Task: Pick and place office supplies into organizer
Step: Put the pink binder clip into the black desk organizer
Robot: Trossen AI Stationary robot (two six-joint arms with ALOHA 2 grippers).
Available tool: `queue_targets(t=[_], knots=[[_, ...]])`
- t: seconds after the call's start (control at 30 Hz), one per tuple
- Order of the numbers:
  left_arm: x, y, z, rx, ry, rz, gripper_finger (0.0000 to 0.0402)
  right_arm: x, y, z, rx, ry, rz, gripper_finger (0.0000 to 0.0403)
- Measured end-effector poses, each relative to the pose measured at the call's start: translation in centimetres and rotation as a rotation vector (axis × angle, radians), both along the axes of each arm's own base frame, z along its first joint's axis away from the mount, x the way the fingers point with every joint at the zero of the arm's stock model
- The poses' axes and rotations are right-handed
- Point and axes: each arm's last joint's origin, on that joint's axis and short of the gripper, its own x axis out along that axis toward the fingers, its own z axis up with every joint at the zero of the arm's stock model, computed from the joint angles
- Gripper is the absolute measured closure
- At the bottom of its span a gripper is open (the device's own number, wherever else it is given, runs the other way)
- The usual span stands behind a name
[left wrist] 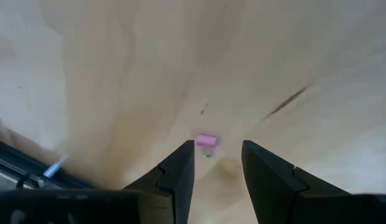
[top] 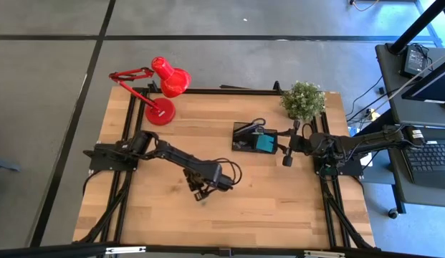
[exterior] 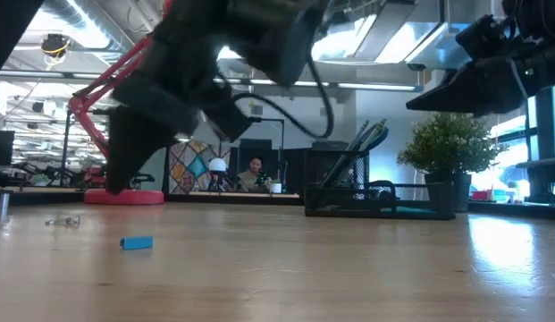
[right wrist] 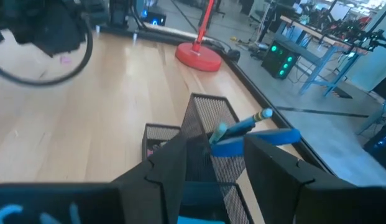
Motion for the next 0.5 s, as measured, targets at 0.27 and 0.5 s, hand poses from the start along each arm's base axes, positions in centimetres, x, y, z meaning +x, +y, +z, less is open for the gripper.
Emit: queue_targets(t=[0.27,0.5], knots=[[-1.3,-0.4,-1.5,0.018,0.056,-0.051,0.0274,0.0,0.0,0.2,0.024,-0.029,-0.005,0.0241],[-2.9,-0.2,0.2,0.063,-0.044,-0.044,0.0274,0.1,0.0,0.5,0.027,-0.065,-0.005,0.0241]])
